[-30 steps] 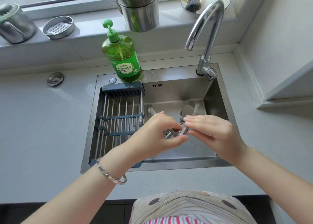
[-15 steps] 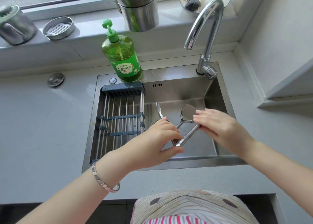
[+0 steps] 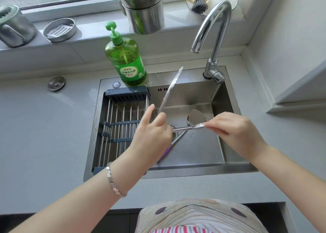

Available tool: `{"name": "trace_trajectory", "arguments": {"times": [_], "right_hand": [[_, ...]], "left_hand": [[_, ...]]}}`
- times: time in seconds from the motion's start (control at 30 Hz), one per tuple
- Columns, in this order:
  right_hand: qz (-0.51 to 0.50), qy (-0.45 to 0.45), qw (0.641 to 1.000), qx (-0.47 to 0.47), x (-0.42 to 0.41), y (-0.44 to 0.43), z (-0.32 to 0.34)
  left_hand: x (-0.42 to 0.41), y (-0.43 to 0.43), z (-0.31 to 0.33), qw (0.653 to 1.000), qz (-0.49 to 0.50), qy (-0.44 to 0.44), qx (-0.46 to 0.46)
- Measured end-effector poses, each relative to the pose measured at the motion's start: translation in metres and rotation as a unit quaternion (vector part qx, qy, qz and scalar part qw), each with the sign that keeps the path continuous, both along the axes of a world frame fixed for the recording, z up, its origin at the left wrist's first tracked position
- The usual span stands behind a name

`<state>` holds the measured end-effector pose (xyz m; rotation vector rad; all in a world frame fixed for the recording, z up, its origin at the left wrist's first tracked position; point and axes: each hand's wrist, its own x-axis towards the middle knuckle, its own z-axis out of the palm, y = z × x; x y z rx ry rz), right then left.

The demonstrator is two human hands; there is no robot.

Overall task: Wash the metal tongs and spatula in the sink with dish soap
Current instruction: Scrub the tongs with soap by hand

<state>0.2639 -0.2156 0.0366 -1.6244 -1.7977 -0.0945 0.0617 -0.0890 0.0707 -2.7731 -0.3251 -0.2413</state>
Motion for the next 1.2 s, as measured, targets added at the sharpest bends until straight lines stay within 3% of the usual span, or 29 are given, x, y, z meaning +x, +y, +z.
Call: {"name": "trace_trajectory", "arguments": {"times": [0.37,0.43,0.5,0.53,0.57,0.63,0.67,0.7,0.8,1.03,1.13,1.2], "right_hand": [[-0.022,-0.013,1.000,0.006,-0.002,-0.002,-0.012],[-0.019,-0.010,1.000,0.016,0.001,-0.002,-0.012],[-0.018,-0.013,0.999,0.032,0.004,-0.002,-0.011],[-0.019,-0.015,0.999,0.042,0.006,-0.002,-0.010],[-0.022,-0.020,0.998,0.053,0.007,-0.001,-0.009],[-0.028,-0.038,0.995,0.082,0.007,0.000,-0.006],[-0.028,-0.046,0.994,0.098,0.007,0.001,-0.005],[-0.024,-0.051,0.992,0.110,0.008,0.003,-0.004],[-0.007,-0.067,0.991,0.114,0.010,0.007,-0.006],[-0.016,-0.093,0.996,0.001,-0.008,0.006,-0.016],[-0.069,-0.063,0.995,-0.035,-0.012,0.005,-0.010],[-0.046,-0.076,0.995,-0.043,-0.022,0.005,-0.010]], "left_hand": [[-0.007,0.002,-0.026,0.995,-0.045,-0.092,-0.018],[-0.012,0.001,-0.032,0.985,-0.084,-0.136,-0.067],[-0.011,-0.001,-0.025,0.958,-0.026,-0.182,-0.220],[-0.010,-0.003,-0.018,0.916,0.048,-0.197,-0.345],[-0.007,-0.005,-0.008,0.838,0.138,-0.193,-0.492],[0.002,-0.005,0.010,0.615,0.268,-0.136,-0.729],[0.005,-0.003,0.014,0.517,0.289,-0.097,-0.799],[0.007,-0.002,0.015,0.479,0.292,-0.062,-0.825],[0.009,-0.008,0.016,0.495,0.304,-0.010,-0.814],[0.011,-0.011,0.006,0.594,0.346,-0.054,-0.724],[0.012,-0.011,0.005,0.609,0.342,-0.072,-0.712],[0.013,-0.013,0.004,0.622,0.335,-0.072,-0.704]]}}
